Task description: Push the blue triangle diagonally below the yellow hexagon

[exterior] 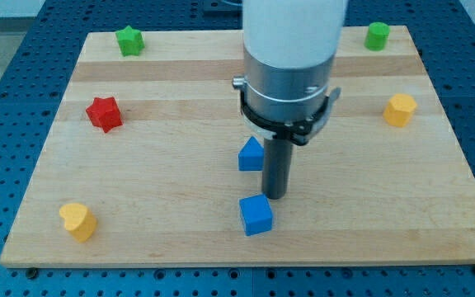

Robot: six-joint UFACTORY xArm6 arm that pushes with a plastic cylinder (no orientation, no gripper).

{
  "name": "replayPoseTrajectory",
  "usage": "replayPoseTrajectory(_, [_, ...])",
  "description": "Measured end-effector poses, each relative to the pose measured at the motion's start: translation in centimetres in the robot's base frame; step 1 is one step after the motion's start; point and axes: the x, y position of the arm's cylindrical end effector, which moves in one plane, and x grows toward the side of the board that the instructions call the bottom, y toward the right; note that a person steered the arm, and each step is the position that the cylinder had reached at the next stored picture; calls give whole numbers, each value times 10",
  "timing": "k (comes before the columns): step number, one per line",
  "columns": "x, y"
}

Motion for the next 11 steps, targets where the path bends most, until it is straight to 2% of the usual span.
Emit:
replayPoseTrajectory(2, [-25,-48])
replayPoseTrajectory(4, [-59,-48])
replayPoseTrajectory(6, [-64,8])
replayPoseTrajectory(8, [-92,32])
replayPoseTrajectory(11, [-60,93])
